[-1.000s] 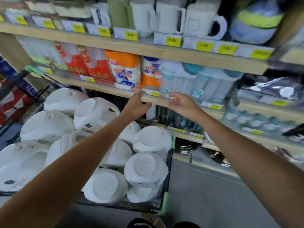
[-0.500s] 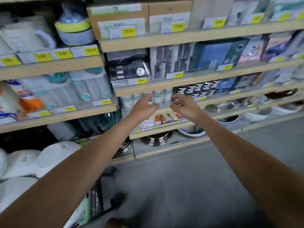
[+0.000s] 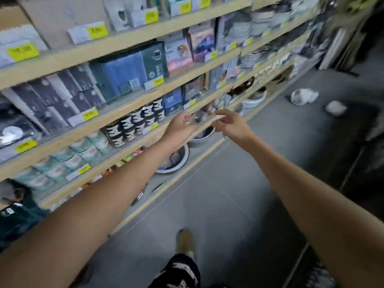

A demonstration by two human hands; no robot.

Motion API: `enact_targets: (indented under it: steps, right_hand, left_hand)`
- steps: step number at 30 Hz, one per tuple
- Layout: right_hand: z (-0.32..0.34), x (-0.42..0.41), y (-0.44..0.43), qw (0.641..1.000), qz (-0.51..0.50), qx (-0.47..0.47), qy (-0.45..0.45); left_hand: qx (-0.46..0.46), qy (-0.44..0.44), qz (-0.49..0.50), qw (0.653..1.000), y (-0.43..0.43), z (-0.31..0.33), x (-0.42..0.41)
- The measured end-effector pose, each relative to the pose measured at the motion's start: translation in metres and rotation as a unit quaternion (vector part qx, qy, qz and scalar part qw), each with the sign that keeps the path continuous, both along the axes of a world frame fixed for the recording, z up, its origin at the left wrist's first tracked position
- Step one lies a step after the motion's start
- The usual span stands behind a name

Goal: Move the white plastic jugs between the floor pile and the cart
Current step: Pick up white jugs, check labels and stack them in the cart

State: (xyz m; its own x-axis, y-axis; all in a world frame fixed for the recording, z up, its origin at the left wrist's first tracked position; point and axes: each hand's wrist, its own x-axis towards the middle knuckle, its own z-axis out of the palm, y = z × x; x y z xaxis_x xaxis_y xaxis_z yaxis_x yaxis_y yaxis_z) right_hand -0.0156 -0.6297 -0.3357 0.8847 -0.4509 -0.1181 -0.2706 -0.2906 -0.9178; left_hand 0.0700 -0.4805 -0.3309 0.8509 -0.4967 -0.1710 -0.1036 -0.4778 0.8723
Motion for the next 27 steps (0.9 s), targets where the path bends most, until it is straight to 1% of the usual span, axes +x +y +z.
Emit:
enact_targets:
  steps: [2, 6, 9, 11, 14, 22, 27]
  right_hand:
    - [-0.002, -0.001, -0.038, 0.999, -0.033, -0.006, 0.001]
    - [-0.004, 0.007, -0.119, 0.995, -0.096, -0.007, 0.004]
    - [-0.004, 0.022, -0.182, 0.990, -0.138, -0.003, 0.014]
    - [-0.005, 0.030, -0.222, 0.986, -0.166, -0.002, 0.027]
    - [-0.007, 0.037, -0.284, 0.977, -0.211, -0.004, 0.031]
    - [-0.020, 0.032, -0.432, 0.946, -0.323, 0.002, 0.028]
    - [-0.038, 0.036, -0.537, 0.939, -0.343, 0.006, 0.022]
  left_hand:
    - [-0.010, -0.002, -0.014, 1.000, -0.048, -0.006, 0.010]
    - [-0.016, -0.002, -0.078, 0.997, -0.148, -0.022, 0.040]
    - [-0.006, 0.035, -0.131, 0.991, -0.226, -0.028, 0.067]
    - [0.012, 0.052, -0.180, 0.982, -0.273, -0.028, 0.079]
    - [0.015, 0.070, -0.236, 0.969, -0.344, -0.025, 0.093]
    - [0.004, 0.080, -0.295, 0.952, -0.522, -0.027, 0.098]
    - [0.025, 0.087, -0.343, 0.935, -0.631, -0.040, 0.101]
